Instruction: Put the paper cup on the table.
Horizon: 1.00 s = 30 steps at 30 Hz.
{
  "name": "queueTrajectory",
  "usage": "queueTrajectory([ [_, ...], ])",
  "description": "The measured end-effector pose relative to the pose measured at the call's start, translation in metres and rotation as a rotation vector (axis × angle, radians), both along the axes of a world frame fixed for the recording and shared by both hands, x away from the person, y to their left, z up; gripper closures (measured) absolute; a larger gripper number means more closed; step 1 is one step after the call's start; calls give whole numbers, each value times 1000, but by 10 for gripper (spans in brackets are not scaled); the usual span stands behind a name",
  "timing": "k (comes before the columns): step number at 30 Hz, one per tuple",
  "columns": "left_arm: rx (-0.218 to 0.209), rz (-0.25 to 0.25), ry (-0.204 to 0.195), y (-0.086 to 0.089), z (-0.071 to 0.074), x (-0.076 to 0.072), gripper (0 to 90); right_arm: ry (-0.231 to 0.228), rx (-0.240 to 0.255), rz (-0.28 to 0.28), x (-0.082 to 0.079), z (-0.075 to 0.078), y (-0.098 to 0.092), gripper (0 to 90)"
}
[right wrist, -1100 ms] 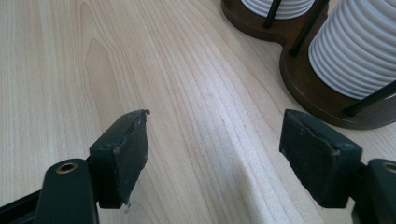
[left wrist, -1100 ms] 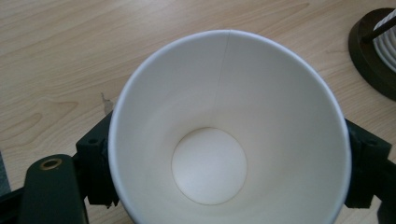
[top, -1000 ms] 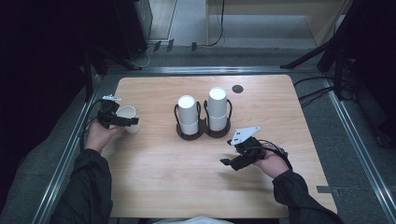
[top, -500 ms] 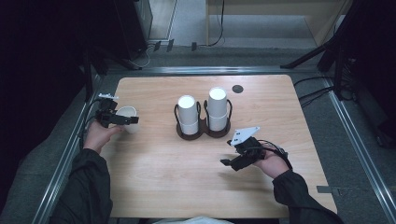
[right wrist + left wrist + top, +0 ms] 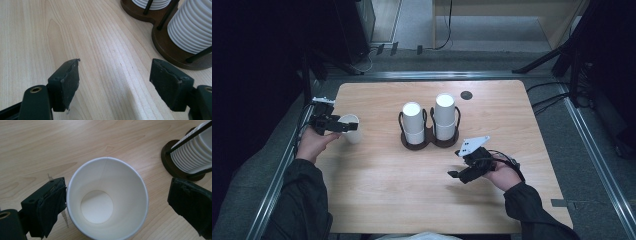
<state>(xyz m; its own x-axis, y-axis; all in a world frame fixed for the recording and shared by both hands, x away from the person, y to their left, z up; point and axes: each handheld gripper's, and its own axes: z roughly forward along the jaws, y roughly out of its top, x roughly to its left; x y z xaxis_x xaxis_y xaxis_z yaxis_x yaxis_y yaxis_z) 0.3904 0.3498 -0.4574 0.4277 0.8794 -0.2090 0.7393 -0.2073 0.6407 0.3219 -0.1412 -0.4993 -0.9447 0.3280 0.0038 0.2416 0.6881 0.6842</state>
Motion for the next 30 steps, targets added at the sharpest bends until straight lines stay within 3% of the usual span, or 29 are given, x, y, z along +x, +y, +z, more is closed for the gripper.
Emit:
queueTrajectory([
  [4,-14,18,-29,5,8,-3,25,1,-1,3,0,0,0,240],
  [7,-55,28,-24,10,12,-6,25,1,2,0,0,0,0,239],
  [13,-51,35,-29,9,19,-10,26,-4,6,-2,0,1,-1,239],
  [17,-64,6,-28,3,25,-12,26,5,6,-6,-1,2,-1,239],
  [25,-49,-47,-43,-16,33,-18,27,-3,10,-7,2,4,-3,239],
  [30,-50,-66,-17,-30,33,-22,61,-5,13,-7,4,4,-3,240],
])
